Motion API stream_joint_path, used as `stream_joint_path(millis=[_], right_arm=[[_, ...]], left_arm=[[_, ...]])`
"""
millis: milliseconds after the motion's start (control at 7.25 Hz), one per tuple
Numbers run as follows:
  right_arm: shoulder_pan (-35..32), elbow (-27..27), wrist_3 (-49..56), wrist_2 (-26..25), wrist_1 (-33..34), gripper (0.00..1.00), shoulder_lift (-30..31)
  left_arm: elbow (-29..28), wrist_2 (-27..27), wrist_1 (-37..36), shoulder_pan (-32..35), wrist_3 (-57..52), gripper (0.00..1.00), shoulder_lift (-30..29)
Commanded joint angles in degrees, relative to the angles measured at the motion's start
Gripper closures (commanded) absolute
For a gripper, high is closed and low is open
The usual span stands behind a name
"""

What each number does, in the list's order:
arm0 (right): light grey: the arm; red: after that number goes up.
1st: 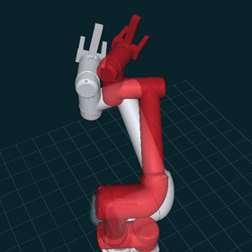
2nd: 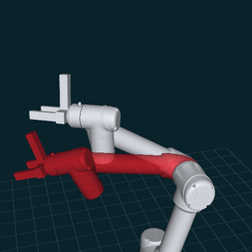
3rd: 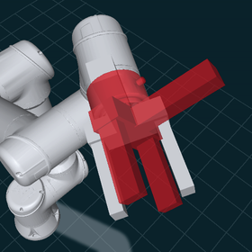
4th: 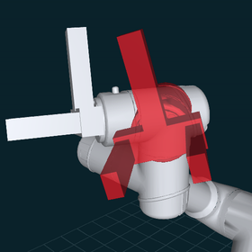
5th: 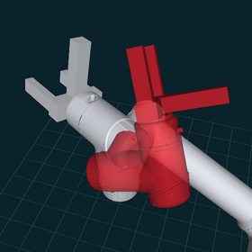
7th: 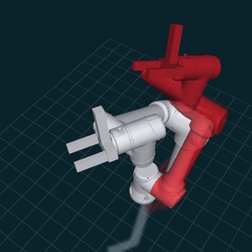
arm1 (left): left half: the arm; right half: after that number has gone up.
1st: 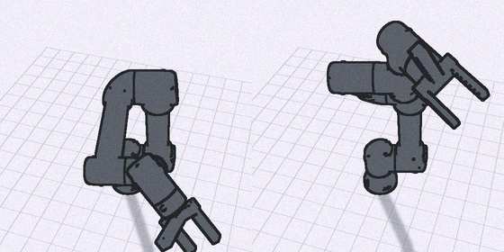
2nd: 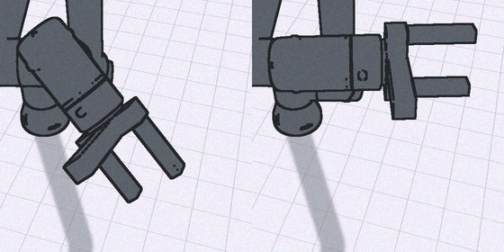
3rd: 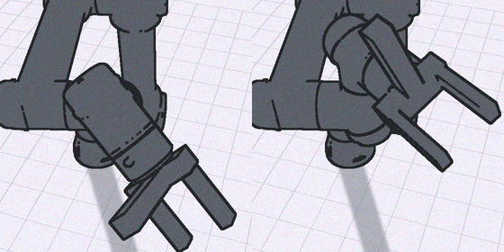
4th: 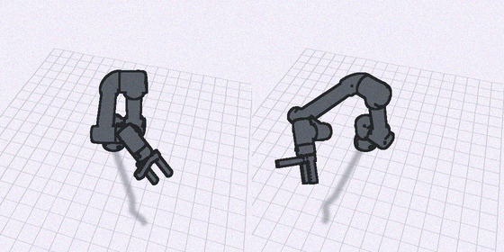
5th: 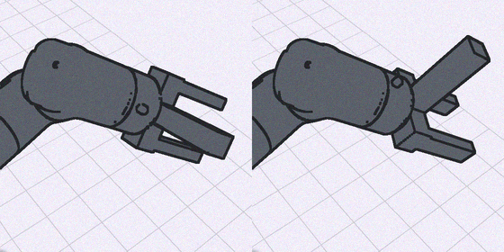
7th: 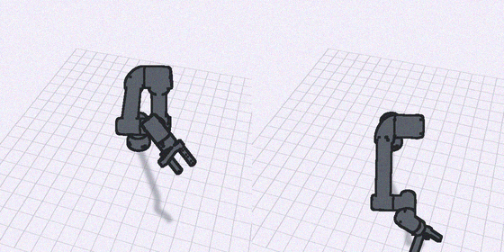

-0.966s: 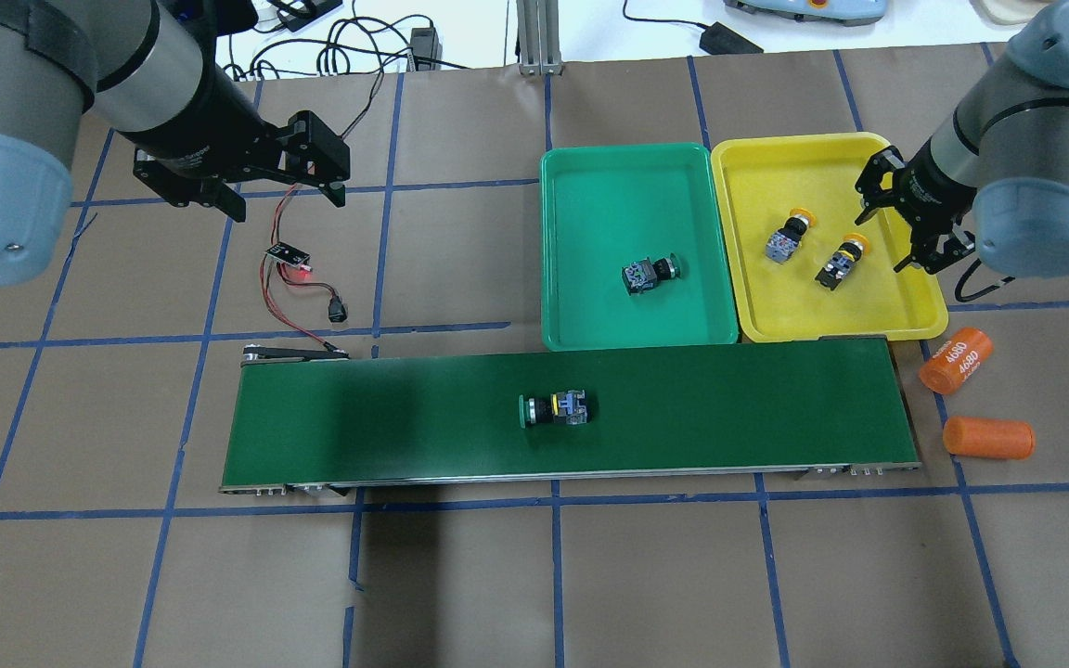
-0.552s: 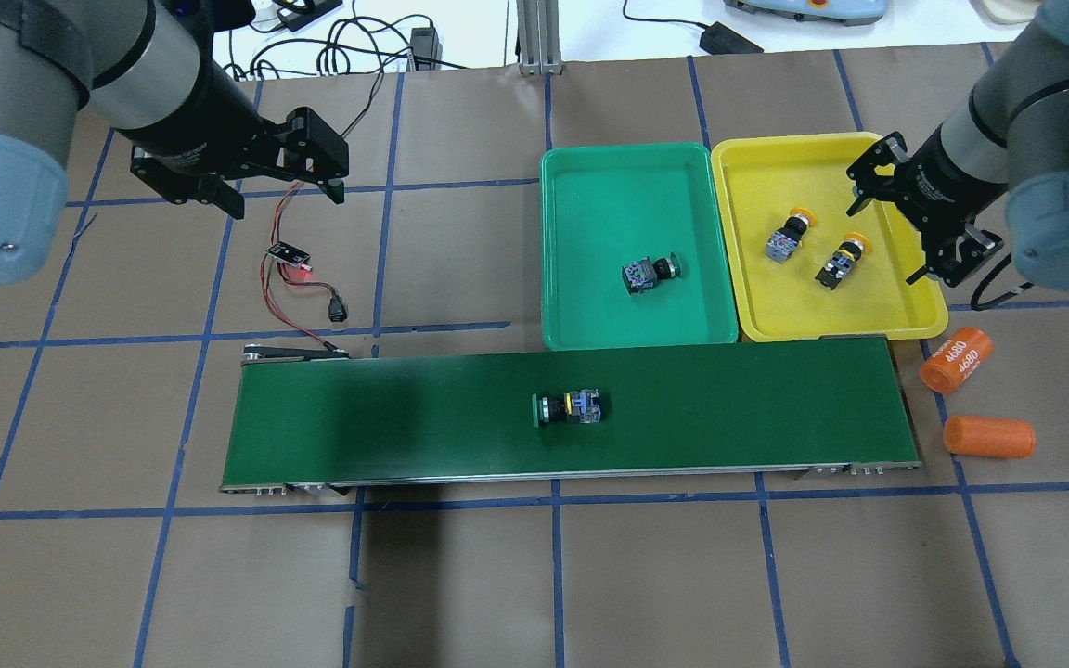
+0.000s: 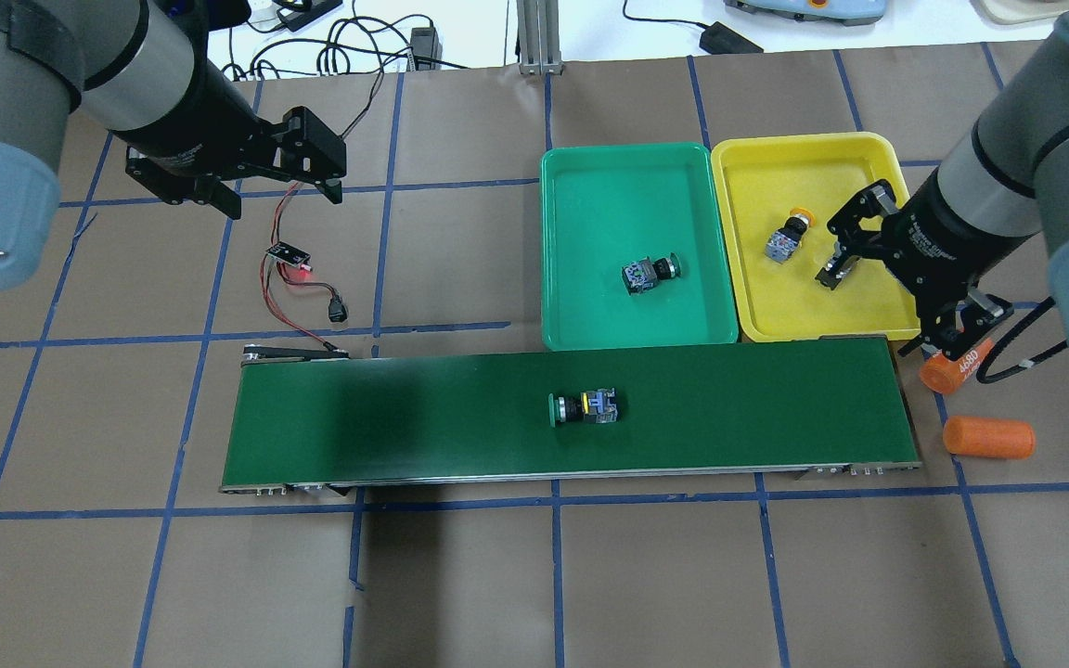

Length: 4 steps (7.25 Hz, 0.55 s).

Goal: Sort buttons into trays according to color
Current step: 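Move the right gripper back down over the green button on the belt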

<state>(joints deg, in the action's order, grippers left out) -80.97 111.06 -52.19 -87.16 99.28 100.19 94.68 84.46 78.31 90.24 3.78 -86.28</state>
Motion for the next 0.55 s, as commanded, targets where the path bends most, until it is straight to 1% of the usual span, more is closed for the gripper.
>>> stream_joint_path(millis=[0, 138, 276, 414], right_arm=[[-1.5, 4.1, -2.9, 0.1, 0.4, 0.00, 0.1], [-2.3, 4.2, -3.7, 0.1, 1.8, 0.00, -0.1], [-2.8, 4.2, -6.8, 0.3, 3.5, 0.00, -0.2], [-2.8, 4.2, -8.9, 4.1, 4.3, 0.00, -0.4]], left_arm=[[0.2, 0.0, 0.0, 0.1, 0.0, 0.00, 0.1], [0.2, -0.1, 0.1, 0.1, 0.0, 0.00, 0.4], [0.2, 0.0, 0.1, 0.1, 0.0, 0.00, 0.5], [0.2, 0.0, 0.1, 0.1, 0.0, 0.00, 0.5]])
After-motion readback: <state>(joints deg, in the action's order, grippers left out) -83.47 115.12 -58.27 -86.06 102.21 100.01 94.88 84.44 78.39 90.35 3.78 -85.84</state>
